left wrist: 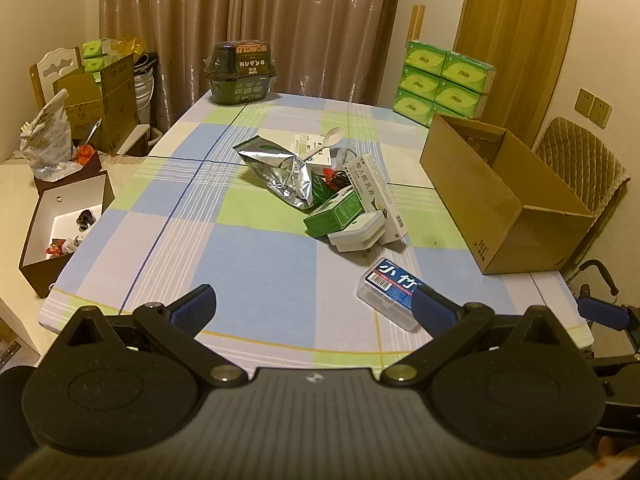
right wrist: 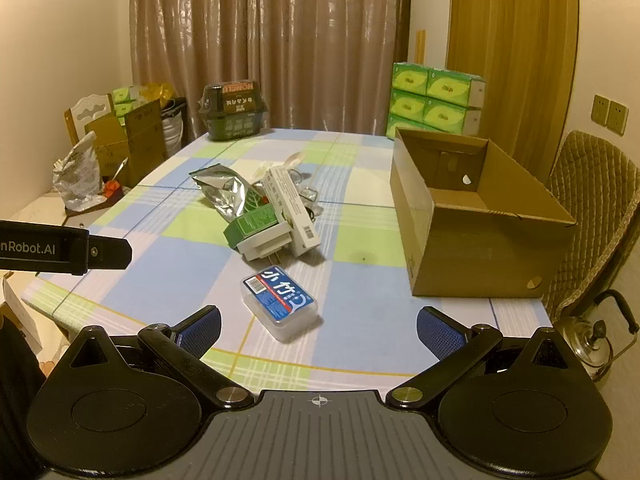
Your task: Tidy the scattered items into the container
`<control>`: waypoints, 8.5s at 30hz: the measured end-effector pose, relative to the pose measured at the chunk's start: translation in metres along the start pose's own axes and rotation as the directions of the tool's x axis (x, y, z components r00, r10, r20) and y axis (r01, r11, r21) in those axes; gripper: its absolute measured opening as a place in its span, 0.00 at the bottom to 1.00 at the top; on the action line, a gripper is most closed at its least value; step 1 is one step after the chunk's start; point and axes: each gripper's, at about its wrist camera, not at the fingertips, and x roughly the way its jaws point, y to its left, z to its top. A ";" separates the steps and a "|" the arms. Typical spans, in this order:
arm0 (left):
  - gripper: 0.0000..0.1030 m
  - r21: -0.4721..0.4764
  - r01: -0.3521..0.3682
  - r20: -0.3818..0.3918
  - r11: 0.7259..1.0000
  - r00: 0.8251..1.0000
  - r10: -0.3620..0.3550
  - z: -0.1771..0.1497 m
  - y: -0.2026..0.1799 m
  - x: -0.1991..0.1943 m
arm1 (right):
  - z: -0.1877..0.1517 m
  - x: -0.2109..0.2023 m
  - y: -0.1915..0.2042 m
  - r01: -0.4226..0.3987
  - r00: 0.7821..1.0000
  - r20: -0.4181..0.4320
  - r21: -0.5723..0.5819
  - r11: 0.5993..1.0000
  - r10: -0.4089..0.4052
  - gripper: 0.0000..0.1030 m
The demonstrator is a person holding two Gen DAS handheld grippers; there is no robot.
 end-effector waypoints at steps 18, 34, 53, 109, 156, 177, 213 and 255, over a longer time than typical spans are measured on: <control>0.99 -0.010 0.001 -0.011 1.000 1.000 -0.001 -0.001 -0.002 0.004 | 0.001 0.001 0.001 -0.004 1.000 -0.006 0.003 1.000 0.004 0.98; 0.99 -0.016 0.000 -0.030 1.000 1.000 -0.001 -0.002 -0.001 0.009 | -0.002 0.004 0.000 -0.006 1.000 -0.017 0.008 1.000 0.006 0.98; 0.99 -0.020 -0.003 -0.038 1.000 0.999 0.002 -0.004 0.002 0.011 | -0.005 0.007 -0.006 -0.010 0.999 -0.036 0.033 0.999 0.011 0.98; 0.99 0.249 0.218 -0.227 0.944 0.960 -0.162 0.049 0.034 0.191 | 0.006 0.194 0.005 -0.344 0.924 -0.290 -0.354 0.870 0.248 0.68; 0.71 0.278 0.389 -0.343 0.878 0.894 -0.288 0.030 -0.014 0.213 | 0.003 0.156 -0.048 -0.146 0.968 -0.225 -0.126 0.981 0.115 0.54; 0.59 0.507 0.346 -0.309 0.790 0.928 -0.207 0.023 -0.042 0.187 | 0.014 0.132 -0.055 -0.103 0.985 -0.147 -0.091 0.991 0.089 0.53; 0.59 0.478 0.449 -0.105 0.755 0.882 -0.458 0.150 -0.218 0.178 | 0.119 0.097 -0.220 0.160 0.980 0.098 0.148 0.976 -0.176 0.53; 0.66 0.382 0.413 -0.075 0.826 0.905 -0.418 0.146 -0.201 0.211 | 0.101 0.135 -0.245 0.150 0.988 -0.003 0.203 0.968 -0.153 0.54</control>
